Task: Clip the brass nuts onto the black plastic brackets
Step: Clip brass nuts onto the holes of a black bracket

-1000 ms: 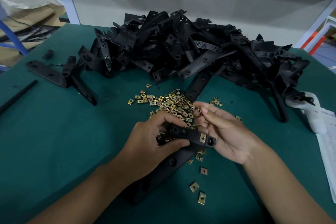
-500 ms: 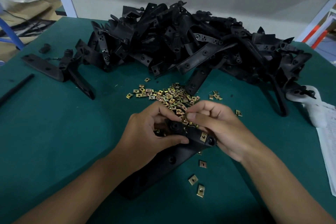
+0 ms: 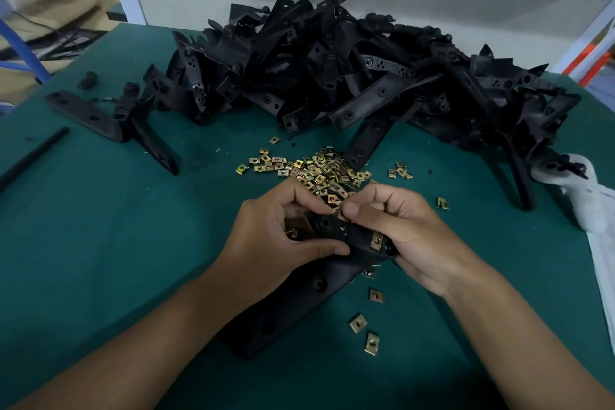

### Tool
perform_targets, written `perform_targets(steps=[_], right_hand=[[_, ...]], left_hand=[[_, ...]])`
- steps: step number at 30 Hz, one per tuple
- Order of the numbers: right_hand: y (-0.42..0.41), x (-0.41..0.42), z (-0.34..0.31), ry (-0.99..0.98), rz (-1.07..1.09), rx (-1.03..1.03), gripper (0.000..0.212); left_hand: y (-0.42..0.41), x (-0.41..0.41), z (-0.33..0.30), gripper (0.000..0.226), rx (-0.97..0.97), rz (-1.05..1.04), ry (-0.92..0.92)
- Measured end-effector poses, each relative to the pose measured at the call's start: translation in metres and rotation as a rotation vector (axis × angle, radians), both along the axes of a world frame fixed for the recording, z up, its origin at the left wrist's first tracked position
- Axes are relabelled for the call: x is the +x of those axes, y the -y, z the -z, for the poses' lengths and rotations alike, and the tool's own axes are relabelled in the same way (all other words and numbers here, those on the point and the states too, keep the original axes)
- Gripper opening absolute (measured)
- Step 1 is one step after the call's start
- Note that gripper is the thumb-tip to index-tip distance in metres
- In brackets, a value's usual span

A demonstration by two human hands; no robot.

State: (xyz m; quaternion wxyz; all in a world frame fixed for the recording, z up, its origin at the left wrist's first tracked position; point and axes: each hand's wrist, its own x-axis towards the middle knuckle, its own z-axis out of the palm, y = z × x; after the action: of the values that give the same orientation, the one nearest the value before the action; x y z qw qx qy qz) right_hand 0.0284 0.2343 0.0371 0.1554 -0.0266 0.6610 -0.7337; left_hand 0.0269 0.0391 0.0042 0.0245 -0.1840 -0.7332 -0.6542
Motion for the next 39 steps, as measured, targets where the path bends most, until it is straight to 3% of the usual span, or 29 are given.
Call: perform_targets(steps=[11,15,23,32,39], right_hand=[[-0.005,-0.002,0.002,-0.071,-0.024,0.033,0.007],[-0.005,-0.002,0.002,-0.159,-0.006,0.106,0.013],[-0.008,0.000,-0.001,-0.386,0.012,0.331,0.022],[-0.015,-0.002,0.003,-0.459,-0.045,0.382,0.019],[-0.018,-0.003,0.002,-0.468,-0.084,0.436,0.017]], left_hand=[[0.001,0.000,-0.002,0.043,-0.013,-0.002,0.014],[0.002,0.001,-0.004,0.053,-0.022,0.016,0.025],[0.000,0.001,-0.004,0.041,0.066,0.058,0.059],[-0.001,0.000,-0.004,0.037,0.178,0.109,0.138],[0.000,-0.002,-0.003,0.039,0.145,0.156,0.153]])
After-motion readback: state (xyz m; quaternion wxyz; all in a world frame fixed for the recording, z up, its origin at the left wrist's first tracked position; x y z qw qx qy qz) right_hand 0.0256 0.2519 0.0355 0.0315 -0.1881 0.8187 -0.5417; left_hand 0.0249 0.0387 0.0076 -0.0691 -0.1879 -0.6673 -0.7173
